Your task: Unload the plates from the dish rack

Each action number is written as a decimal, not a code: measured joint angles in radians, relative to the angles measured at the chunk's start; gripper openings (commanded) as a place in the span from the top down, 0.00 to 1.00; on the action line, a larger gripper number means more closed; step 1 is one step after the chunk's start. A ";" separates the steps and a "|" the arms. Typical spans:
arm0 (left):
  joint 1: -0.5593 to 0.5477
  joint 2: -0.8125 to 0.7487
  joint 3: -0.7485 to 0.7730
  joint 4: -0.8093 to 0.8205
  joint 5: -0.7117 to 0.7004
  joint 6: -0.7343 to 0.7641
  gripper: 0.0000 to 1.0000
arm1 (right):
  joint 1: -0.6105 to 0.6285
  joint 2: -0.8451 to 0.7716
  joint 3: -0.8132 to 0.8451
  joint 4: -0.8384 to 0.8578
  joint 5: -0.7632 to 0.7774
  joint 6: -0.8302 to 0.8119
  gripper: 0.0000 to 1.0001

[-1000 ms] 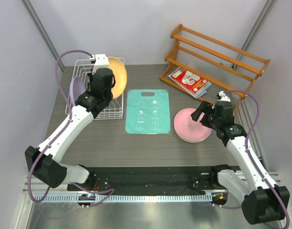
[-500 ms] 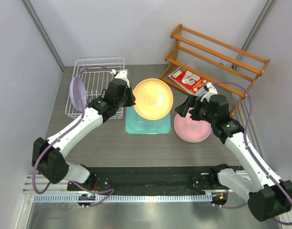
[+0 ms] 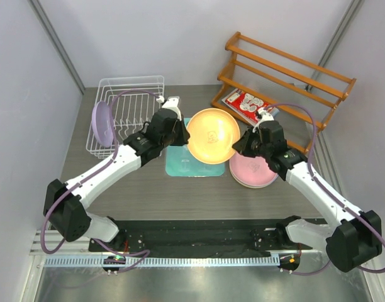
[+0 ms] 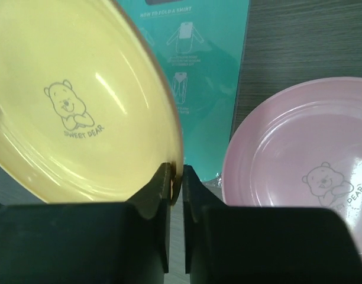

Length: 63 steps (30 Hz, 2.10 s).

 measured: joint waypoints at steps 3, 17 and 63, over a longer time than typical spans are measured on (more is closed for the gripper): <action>-0.004 0.000 -0.008 0.000 0.004 -0.005 1.00 | 0.000 -0.023 0.000 0.010 0.033 0.014 0.99; -0.005 -0.079 -0.056 0.032 -0.158 0.058 0.01 | -0.144 -0.159 -0.025 -0.175 0.269 0.000 0.99; 0.444 -0.149 -0.073 0.018 -0.578 0.337 0.00 | -0.259 -0.213 -0.076 -0.382 0.369 0.006 0.36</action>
